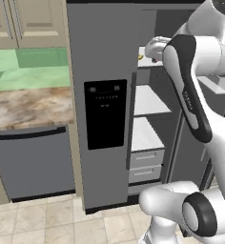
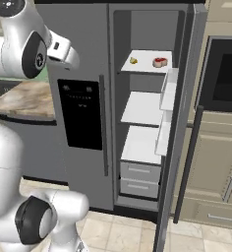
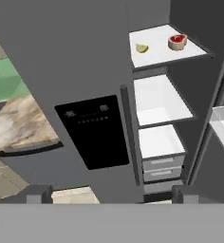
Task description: Pick up the frozen steak from the freezer, place it on any shelf in the fridge, and close the fridge and freezer doors when done.
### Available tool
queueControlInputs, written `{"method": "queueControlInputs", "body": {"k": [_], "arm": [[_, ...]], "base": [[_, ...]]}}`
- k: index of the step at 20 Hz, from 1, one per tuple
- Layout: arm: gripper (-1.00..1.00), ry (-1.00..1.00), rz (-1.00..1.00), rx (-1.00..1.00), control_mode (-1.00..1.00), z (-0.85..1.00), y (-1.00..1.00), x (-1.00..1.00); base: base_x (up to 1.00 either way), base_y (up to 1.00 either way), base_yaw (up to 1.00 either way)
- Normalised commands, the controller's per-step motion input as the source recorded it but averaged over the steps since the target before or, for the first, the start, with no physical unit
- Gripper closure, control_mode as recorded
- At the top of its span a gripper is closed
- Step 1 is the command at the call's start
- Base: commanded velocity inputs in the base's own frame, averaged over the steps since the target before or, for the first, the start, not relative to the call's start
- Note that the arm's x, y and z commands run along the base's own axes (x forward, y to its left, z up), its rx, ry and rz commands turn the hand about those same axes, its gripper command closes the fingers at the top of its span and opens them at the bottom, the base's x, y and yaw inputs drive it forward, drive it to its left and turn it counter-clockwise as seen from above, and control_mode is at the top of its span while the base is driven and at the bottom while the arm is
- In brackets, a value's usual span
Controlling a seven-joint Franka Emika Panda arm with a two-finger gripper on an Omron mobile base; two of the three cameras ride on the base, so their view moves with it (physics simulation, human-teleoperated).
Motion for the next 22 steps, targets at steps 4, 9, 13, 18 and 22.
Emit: {"method": "queueControlInputs", "body": {"k": [4, 9, 13, 18, 22], "arm": [[-1.00, 0.39, 0.00, -0.03, -1.00, -1.00, 0.21, -1.00], [-1.00, 0.34, 0.00, -0.04, -1.00, -1.00, -0.04, -1.00], [-1.00, 0.03, 0.00, 0.01, -1.00, -0.42, -0.90, -1.00], [-1.00, -0.12, 0.00, 0.02, -1.00, -0.01, -1.00, -1.00], [-1.00, -0.25, 0.03, 0.00, -1.00, -0.07, -1.00, -1.00]], "base": [[0.00, 0.00, 0.00], [0.00, 0.00, 0.00], [0.00, 0.00, 0.00], [0.00, 0.00, 0.00], [0.00, 0.00, 0.00]]}}
